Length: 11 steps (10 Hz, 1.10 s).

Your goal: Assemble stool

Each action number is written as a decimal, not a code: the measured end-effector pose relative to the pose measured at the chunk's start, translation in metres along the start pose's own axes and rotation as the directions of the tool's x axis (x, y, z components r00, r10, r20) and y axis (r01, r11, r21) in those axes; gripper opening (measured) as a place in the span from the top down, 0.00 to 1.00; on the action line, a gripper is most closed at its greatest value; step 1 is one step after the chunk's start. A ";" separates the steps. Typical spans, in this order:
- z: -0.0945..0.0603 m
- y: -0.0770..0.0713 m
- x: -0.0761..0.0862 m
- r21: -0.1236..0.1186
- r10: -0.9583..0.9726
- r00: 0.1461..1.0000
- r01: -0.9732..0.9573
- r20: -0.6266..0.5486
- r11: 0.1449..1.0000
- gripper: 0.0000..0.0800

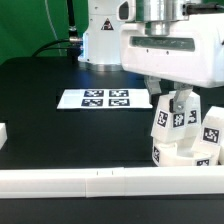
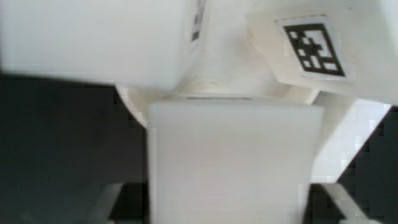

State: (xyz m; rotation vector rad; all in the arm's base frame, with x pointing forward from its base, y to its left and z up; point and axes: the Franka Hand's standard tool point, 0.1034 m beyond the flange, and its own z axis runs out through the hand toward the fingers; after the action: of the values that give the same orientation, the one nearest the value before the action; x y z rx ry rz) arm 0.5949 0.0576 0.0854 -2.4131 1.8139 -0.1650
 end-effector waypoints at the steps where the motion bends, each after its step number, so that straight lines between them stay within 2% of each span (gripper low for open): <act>1: 0.000 0.000 -0.003 0.001 0.111 0.994 -0.111 0.012 0.994 0.58; 3: 0.001 0.001 -0.003 -0.005 0.308 0.951 -0.308 0.031 0.951 0.58; 7: 0.003 -0.002 -0.002 -0.013 0.607 0.794 -0.607 0.037 0.795 0.58; 9: 0.002 -0.002 -0.002 -0.013 0.655 0.754 -0.655 0.041 0.755 0.58; 10: 0.001 -0.003 -0.002 -0.012 0.617 0.786 -0.617 0.042 0.787 0.58; 11: -0.004 -0.007 0.000 -0.002 0.548 0.835 -0.549 0.049 0.836 0.37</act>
Offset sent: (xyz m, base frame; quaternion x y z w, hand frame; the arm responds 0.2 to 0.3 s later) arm -0.0034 0.0036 -0.0073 -0.0419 -0.0129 0.2906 0.9559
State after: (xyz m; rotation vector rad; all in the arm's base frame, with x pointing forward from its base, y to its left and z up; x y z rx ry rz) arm 0.6008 0.0595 0.0903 -1.7608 2.3771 -0.0587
